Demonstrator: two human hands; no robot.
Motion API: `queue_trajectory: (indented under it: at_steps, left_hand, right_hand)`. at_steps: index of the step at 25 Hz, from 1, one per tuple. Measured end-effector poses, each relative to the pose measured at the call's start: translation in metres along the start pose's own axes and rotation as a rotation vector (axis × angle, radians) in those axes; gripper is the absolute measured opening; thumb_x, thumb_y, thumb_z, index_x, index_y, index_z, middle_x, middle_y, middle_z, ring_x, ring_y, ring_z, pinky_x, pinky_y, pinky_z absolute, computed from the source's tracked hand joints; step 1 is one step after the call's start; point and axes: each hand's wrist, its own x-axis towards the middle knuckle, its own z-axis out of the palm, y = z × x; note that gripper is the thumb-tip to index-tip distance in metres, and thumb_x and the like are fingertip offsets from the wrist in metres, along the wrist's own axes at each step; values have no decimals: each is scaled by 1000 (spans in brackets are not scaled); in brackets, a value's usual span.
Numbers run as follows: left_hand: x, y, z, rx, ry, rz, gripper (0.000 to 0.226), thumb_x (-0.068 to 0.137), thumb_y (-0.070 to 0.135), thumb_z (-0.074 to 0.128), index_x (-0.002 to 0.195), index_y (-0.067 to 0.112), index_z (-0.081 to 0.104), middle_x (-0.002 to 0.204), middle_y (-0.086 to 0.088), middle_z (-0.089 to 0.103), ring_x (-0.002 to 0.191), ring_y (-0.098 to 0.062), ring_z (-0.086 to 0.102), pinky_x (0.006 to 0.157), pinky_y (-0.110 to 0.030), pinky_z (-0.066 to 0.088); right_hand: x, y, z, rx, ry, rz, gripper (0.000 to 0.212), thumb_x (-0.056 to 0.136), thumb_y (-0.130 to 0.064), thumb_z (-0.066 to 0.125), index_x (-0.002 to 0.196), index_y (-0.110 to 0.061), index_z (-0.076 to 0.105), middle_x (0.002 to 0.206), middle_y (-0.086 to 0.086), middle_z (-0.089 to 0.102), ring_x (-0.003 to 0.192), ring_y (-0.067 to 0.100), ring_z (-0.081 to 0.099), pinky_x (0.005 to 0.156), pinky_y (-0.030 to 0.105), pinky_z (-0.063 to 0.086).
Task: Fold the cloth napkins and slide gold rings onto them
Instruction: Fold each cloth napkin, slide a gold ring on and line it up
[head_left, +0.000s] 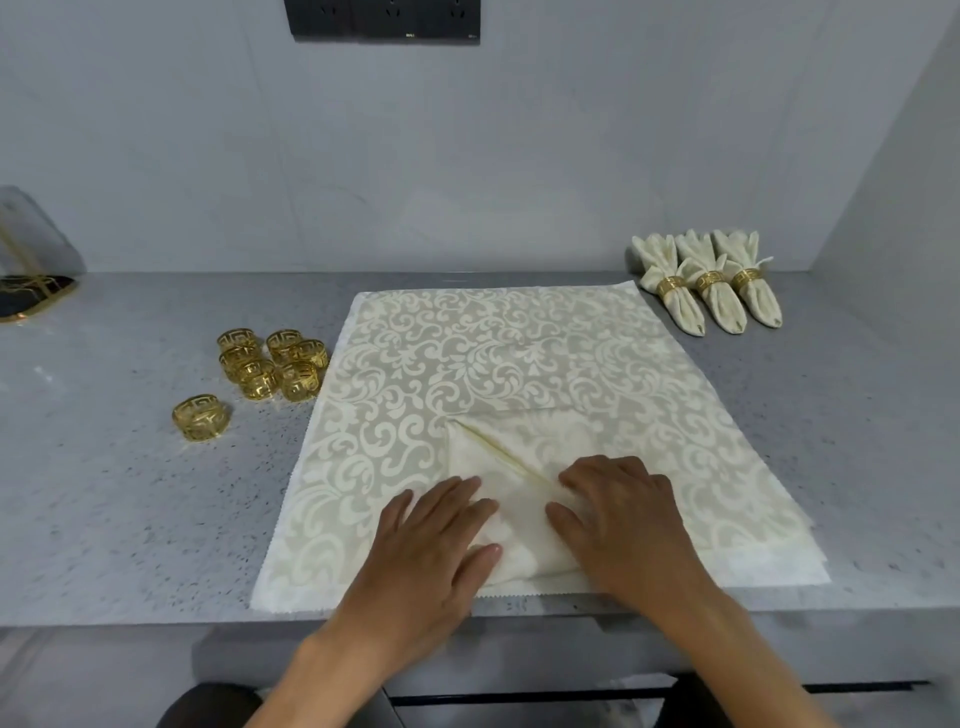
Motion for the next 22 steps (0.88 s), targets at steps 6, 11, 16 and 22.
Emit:
queue_trajectory:
  at_steps: [6, 11, 16, 22]
  left_hand:
    - [17, 7, -13, 3, 74, -14, 62, 96, 58, 14, 138, 29, 48, 154, 12, 35, 144, -9, 24, 118, -39, 17]
    - [78, -7, -8, 163, -174, 2, 63, 100, 58, 8, 156, 32, 0, 164, 10, -13, 149, -10, -18, 120, -50, -8]
    - [78, -13, 2, 100, -232, -34, 59, 101, 55, 10, 155, 38, -4, 162, 16, -14, 148, -6, -18, 121, -45, -9]
    - [80, -15, 5, 75, -215, -16, 59, 101, 56, 12, 156, 37, -2, 162, 15, -12, 148, -5, -17, 120, -44, -11]
  right_hand:
    - [-6, -2, 15, -55, 154, -4, 30, 88, -47, 41, 90, -26, 62, 92, -11, 56, 81, 17, 52, 71, 33, 39]
    - [3, -19, -4, -135, 244, -45, 39, 91, -43, 40, 102, -17, 68, 109, 0, 65, 99, 28, 62, 79, 43, 49]
    - [41, -18, 1, -33, -185, 13, 71, 99, -56, 10, 157, -15, 7, 166, 3, 0, 152, 18, 0, 123, 39, 5]
    - [-8, -8, 14, -51, -49, -150, 64, 102, -48, 13, 155, -14, 22, 163, 3, 16, 150, 16, 15, 121, 28, 5]
